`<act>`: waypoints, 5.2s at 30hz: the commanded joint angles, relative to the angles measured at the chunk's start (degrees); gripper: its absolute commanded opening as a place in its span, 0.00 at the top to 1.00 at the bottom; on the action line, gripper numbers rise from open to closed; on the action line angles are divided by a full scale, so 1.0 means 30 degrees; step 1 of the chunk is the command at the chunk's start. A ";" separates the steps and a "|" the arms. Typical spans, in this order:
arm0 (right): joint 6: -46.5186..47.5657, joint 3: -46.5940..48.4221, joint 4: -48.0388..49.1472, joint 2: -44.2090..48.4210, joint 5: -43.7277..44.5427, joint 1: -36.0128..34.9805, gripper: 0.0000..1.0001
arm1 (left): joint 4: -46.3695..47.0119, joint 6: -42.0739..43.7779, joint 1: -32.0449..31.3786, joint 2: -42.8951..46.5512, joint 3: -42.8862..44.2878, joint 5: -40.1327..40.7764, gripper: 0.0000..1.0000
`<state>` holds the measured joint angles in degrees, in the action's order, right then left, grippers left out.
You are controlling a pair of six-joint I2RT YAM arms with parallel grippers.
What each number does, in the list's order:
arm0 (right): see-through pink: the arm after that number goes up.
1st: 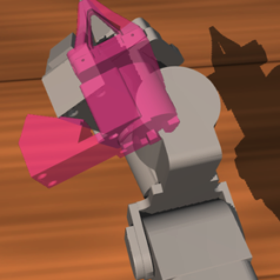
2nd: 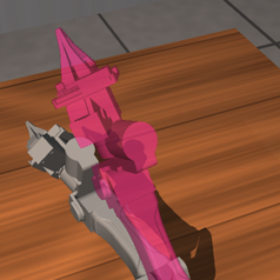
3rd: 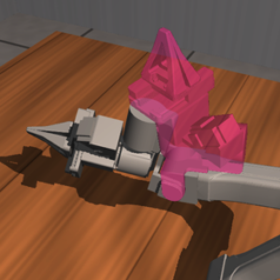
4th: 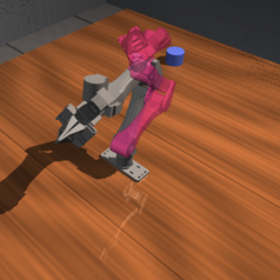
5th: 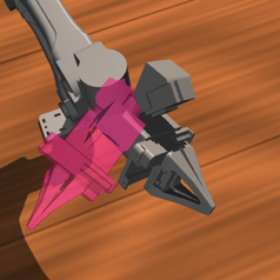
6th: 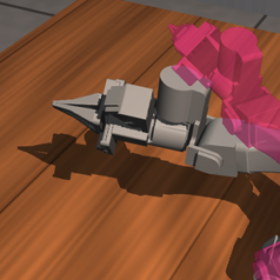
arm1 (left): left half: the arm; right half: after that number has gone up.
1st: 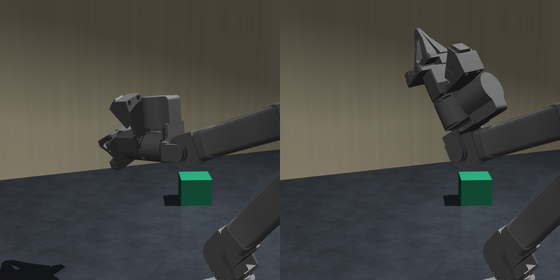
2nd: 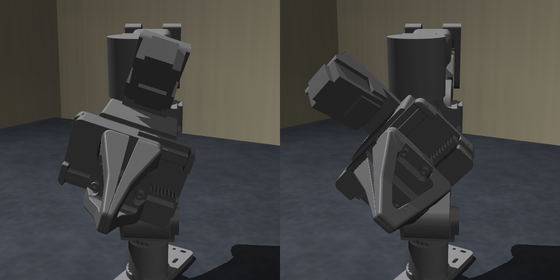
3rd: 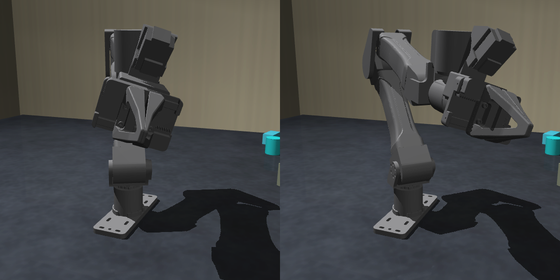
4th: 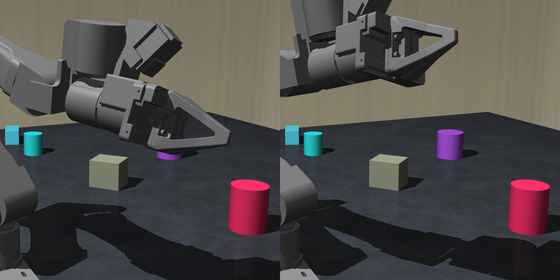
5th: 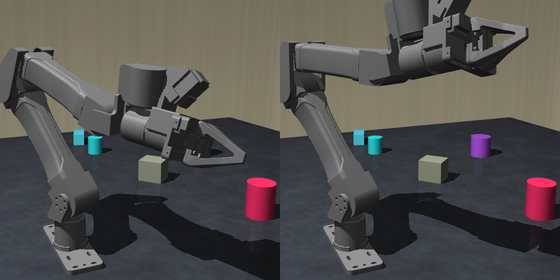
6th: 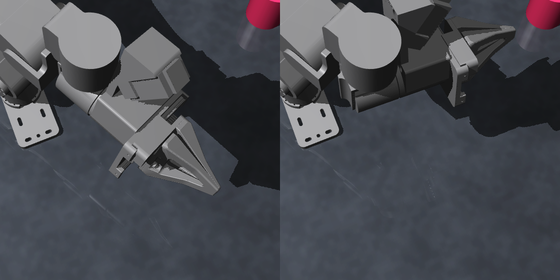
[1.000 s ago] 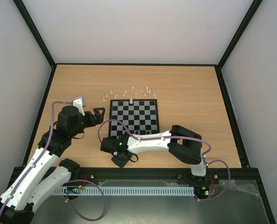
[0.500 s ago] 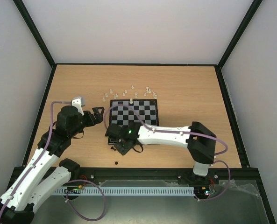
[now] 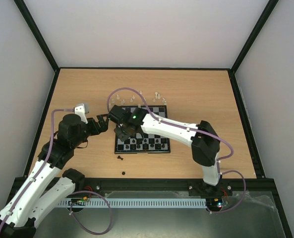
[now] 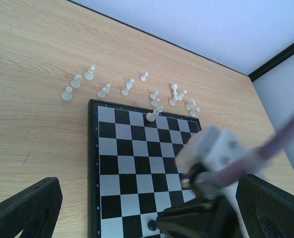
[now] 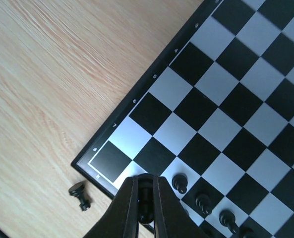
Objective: Set up the chess pieces on the board
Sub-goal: Place the chess piece on the chessboard, then pick up the chess piece at the center of the board, then place the chess piece on the chessboard.
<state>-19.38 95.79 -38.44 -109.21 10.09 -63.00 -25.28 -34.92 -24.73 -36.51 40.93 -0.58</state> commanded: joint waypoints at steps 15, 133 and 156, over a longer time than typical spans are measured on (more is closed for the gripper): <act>0.0164 0.0013 -0.0248 -0.3485 -0.0412 0.0278 0.97 | -0.0691 0.0071 0.0128 0.1145 0.0508 0.0805 0.01; -0.2316 -0.4463 0.0347 0.0646 0.0318 -0.4287 0.95 | -0.2064 0.0089 0.0128 0.2632 0.3202 0.0899 0.01; 0.0364 0.3491 -0.1270 -0.5347 -0.0334 -0.0390 0.94 | -0.2911 0.0377 0.0128 0.3202 0.3883 0.1647 0.01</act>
<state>-19.70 103.83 -37.67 -123.44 9.45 -64.45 -33.01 -34.65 -24.21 -27.46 51.59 3.55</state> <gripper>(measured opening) 0.057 0.991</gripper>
